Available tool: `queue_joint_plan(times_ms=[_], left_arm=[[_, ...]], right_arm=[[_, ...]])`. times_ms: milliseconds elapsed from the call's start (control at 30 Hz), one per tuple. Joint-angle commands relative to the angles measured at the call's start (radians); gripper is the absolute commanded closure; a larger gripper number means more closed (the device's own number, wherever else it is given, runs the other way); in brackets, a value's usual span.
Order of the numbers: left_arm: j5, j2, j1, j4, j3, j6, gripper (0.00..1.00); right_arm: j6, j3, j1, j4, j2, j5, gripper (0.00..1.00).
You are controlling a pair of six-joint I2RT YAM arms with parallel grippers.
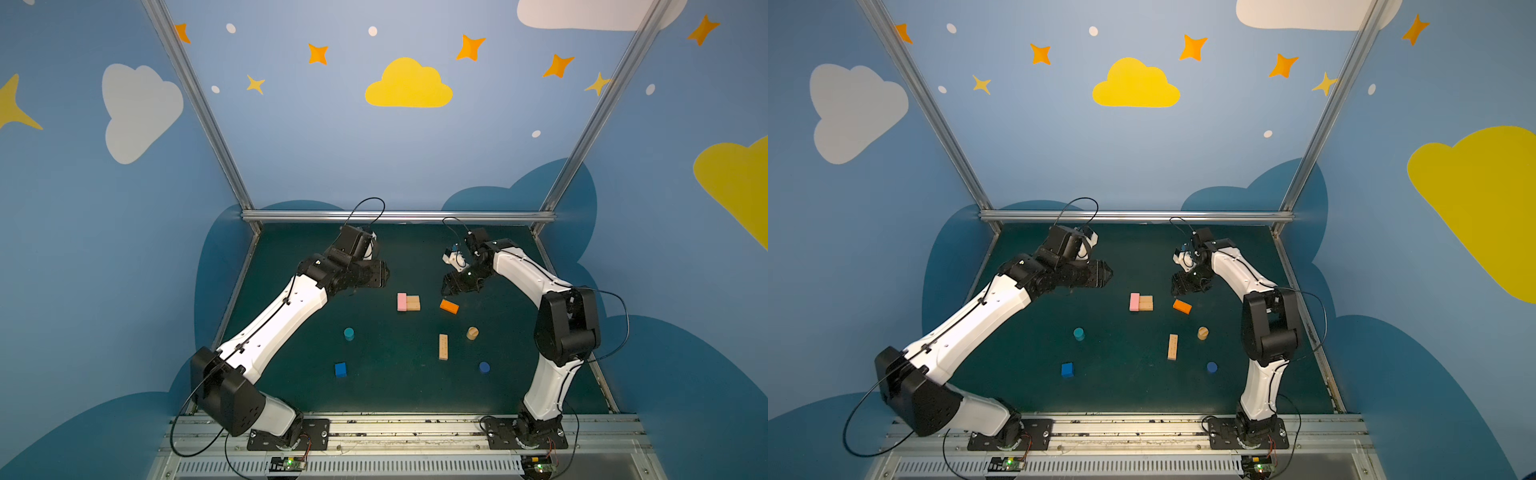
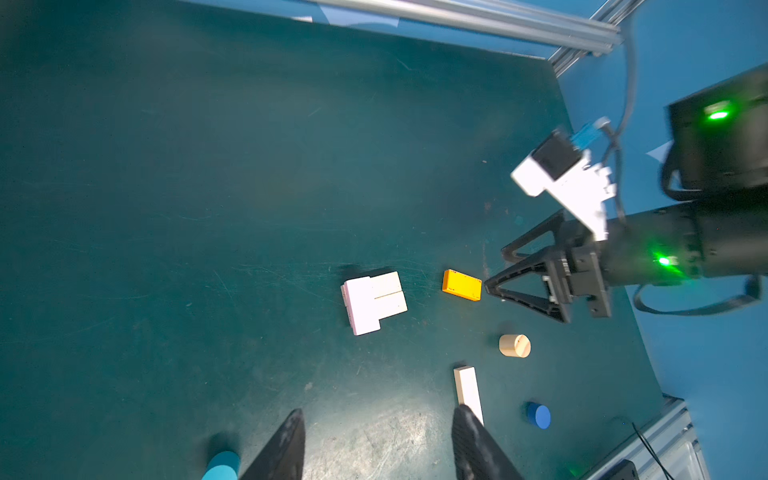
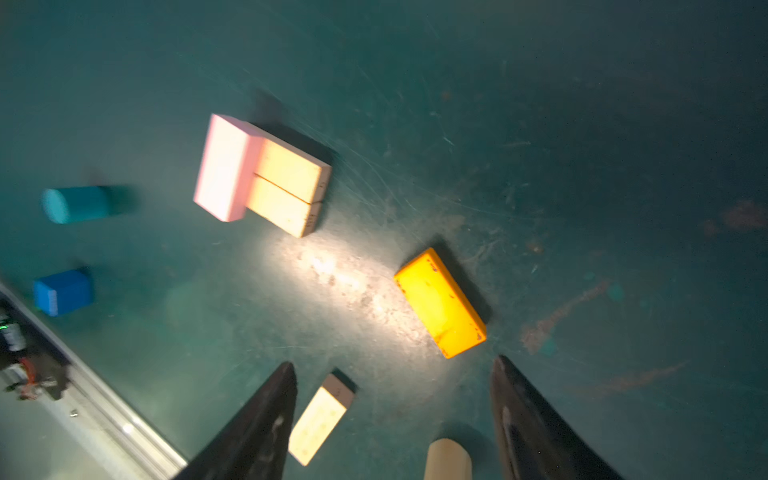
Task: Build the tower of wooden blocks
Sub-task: 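Raise the left gripper away while the right gripper moves over the orange block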
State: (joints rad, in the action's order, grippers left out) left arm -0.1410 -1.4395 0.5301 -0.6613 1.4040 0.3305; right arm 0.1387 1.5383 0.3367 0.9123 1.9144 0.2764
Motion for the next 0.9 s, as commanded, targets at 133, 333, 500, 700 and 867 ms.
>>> queue_joint_plan(times_ms=[133, 333, 500, 700, 867], left_arm=[[0.029, 0.05, -0.039, 0.057, -0.062, -0.015, 0.42], [0.027, 0.055, -0.049, 0.053, -0.083, -0.001, 0.42], [0.023, 0.05, -0.055, 0.056, -0.089, 0.014, 0.43], [0.029, 0.043, -0.059, 0.042, -0.081, 0.019, 0.43], [0.033, 0.045, -0.062, 0.032, -0.083, 0.023, 0.44]], right_arm=[[0.081, 0.042, 0.071, 0.084, 0.1, -0.144, 0.28], [0.088, 0.029, 0.071, 0.066, 0.121, -0.157, 0.28], [0.093, 0.025, 0.071, 0.059, 0.141, -0.203, 0.28], [0.075, 0.023, 0.07, 0.061, 0.163, -0.219, 0.28], [0.056, 0.011, 0.071, 0.049, 0.175, -0.197, 0.3]])
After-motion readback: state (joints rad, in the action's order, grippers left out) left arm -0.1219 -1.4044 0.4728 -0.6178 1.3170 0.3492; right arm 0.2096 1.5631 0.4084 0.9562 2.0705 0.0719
